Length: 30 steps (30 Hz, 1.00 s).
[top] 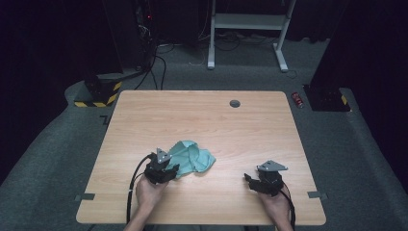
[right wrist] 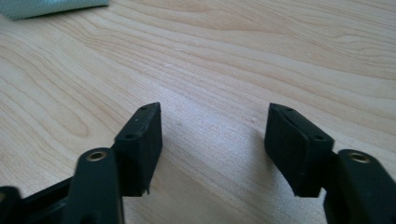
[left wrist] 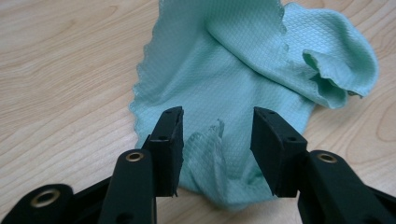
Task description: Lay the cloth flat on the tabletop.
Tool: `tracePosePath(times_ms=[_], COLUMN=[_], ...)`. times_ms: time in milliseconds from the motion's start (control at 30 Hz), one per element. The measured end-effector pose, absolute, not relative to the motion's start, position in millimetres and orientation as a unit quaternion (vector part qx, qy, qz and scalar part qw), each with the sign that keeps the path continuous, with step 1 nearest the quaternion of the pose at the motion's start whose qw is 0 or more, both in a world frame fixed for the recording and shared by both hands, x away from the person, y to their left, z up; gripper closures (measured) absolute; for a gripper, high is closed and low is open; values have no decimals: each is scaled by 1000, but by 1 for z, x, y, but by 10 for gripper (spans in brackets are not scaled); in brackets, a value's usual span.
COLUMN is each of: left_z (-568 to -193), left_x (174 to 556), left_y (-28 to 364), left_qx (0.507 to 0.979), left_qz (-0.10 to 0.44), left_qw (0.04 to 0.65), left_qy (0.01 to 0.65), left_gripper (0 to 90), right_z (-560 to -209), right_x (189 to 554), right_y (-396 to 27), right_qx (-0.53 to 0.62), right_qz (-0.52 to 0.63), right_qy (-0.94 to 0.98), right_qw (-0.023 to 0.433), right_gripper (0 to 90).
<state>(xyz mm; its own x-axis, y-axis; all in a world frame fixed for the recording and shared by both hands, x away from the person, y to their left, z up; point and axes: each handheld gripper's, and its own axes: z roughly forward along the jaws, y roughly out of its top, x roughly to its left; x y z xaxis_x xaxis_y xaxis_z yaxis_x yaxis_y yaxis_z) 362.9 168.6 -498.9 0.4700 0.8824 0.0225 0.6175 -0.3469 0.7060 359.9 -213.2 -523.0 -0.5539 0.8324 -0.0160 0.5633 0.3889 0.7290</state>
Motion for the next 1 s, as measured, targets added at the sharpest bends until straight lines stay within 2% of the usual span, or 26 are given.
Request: tracePosePath(times_ms=[67, 100, 133, 167, 200, 467, 533, 733, 900, 1000], left_z=[-505, -505, -509, -509, -511, -518, -521, -526, -527, -527], left_x=[366, 366, 367, 367, 367, 370, 368, 365, 365, 365], left_y=[169, 169, 170, 170, 171, 176, 179, 180, 181, 181], left_qx=[794, 794, 790, 790, 789, 782, 775, 765, 763, 761], left_qz=[205, 205, 205, 205, 206, 211, 215, 226, 230, 230], left_qw=[317, 317, 317, 317, 317, 319, 333, 352, 352, 350], left_qy=[477, 477, 484, 484, 485, 493, 493, 490, 490, 496], left_gripper=[534, 533, 533, 532, 531, 501, 490, 479, 471, 420], right_z=[-523, -523, -522, -522, -517, -486, -479, -488, -494, -497], right_x=[361, 361, 362, 362, 365, 369, 374, 380, 382, 383], right_y=[-212, -212, -210, -210, -202, -159, -134, -92, -77, -69], right_qx=[427, 427, 420, 420, 418, 345, 320, 287, 280, 276], right_qz=[350, 350, 350, 350, 335, 400, 413, 411, 401, 390], right_qy=[811, 811, 814, 814, 822, 834, 841, 859, 867, 874], right_qw=[195, 195, 196, 196, 190, 159, 137, 101, 92, 89], right_gripper=[487, 487, 599, 599, 653, 634, 622, 600, 574, 548])
